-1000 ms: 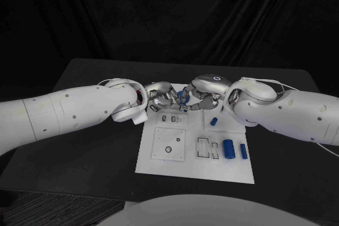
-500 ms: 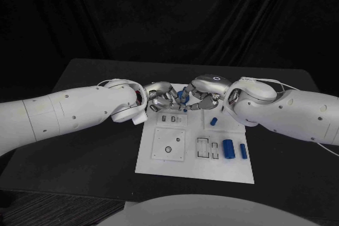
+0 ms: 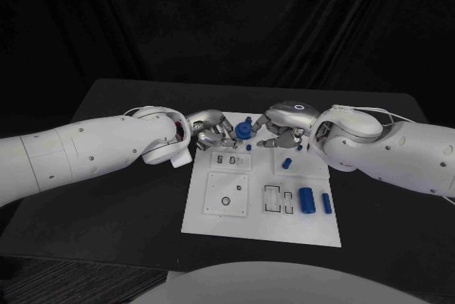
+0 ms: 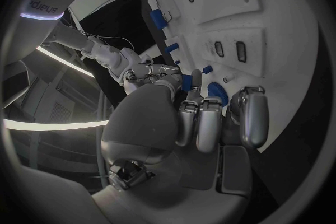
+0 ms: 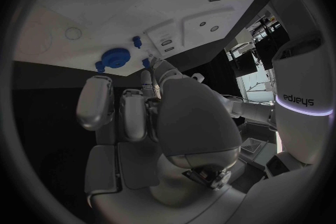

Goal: Assemble the parts on the task board

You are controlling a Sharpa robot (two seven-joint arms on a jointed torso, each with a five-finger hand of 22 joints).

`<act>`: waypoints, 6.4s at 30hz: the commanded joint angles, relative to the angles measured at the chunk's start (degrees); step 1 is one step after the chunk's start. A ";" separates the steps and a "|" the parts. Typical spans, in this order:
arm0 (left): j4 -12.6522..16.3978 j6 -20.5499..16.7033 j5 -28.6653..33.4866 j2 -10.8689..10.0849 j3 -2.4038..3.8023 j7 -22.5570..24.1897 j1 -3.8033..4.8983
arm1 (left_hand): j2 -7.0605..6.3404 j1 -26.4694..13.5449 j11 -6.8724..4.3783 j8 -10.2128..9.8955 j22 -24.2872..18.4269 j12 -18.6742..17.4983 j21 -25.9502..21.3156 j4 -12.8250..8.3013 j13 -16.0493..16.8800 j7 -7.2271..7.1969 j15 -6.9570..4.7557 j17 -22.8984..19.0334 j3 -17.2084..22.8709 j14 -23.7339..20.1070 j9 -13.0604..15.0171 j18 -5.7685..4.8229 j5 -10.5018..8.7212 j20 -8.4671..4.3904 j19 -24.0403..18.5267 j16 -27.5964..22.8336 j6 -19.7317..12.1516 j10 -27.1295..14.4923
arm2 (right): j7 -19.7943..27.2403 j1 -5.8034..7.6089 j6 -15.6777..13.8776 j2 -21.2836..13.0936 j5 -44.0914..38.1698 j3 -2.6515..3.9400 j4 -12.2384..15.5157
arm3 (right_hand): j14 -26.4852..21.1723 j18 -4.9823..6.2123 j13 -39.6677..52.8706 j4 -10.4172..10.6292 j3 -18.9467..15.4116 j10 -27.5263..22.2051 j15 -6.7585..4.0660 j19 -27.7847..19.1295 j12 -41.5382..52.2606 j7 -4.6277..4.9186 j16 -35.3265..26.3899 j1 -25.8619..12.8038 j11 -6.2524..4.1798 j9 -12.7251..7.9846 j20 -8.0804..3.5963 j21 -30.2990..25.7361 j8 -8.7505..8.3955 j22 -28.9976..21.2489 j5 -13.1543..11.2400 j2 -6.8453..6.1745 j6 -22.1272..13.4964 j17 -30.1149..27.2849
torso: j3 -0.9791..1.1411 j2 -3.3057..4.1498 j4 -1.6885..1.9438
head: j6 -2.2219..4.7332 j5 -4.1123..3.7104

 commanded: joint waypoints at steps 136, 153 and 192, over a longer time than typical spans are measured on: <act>-13.11 33.72 0.21 16.58 0.09 -35.14 5.97 | -0.81 -11.87 -0.37 -3.36 10.88 -0.03 -0.75 -6.72 15.01 -0.38 -0.57 15.09 13.47 6.16 0.43 0.53 -5.60 -0.33 0.31 0.15 1.84 5.96 | -2.58 0.36 -2.50 -7.83 -6.75 0.01 8.27 | 2.00 0.46 8.12 1.35 0.92 1.27 0.79 -1.46 -1.72 0.41 -3.71 -0.47 0.60 0.04 0.46 -4.75 -0.32 7.77 -1.93 1.05 1.25 -1.30 | 1.38 -0.39 -0.33 | -0.01 -1.67; -13.88 34.11 0.21 16.74 0.09 -35.36 5.13 | -0.62 -12.57 -0.36 -3.75 10.79 -0.03 -1.06 -7.02 15.01 -0.39 -0.55 15.09 13.53 6.16 0.47 0.60 -6.69 -0.33 0.11 0.15 1.92 5.96 | -2.93 0.10 -1.10 -7.66 -6.74 0.01 8.09 | 1.95 0.51 8.02 1.38 0.95 1.20 0.81 -1.55 -1.78 0.45 -3.92 -0.45 0.62 0.04 0.47 -5.08 -0.33 7.69 -2.05 1.12 1.29 -1.51 | 1.34 -0.36 -0.36 | -0.01 -1.51; -14.21 34.49 0.21 16.38 0.09 -36.08 4.70 | 0.05 -21.69 0.07 -8.37 10.44 -0.59 -2.81 -3.54 14.54 -0.16 -0.11 15.09 4.73 6.16 0.31 0.88 -20.31 0.09 -0.68 0.15 4.27 5.26 | -3.13 -0.27 0.24 -7.35 -6.74 0.01 7.80 | 1.78 0.68 7.48 1.28 1.08 0.82 0.89 -1.85 -2.10 0.53 -4.44 -0.21 0.71 0.02 0.53 -6.16 -0.41 7.42 -2.29 1.19 1.32 -1.99 | 1.35 -0.37 -0.33 | -0.01 -1.20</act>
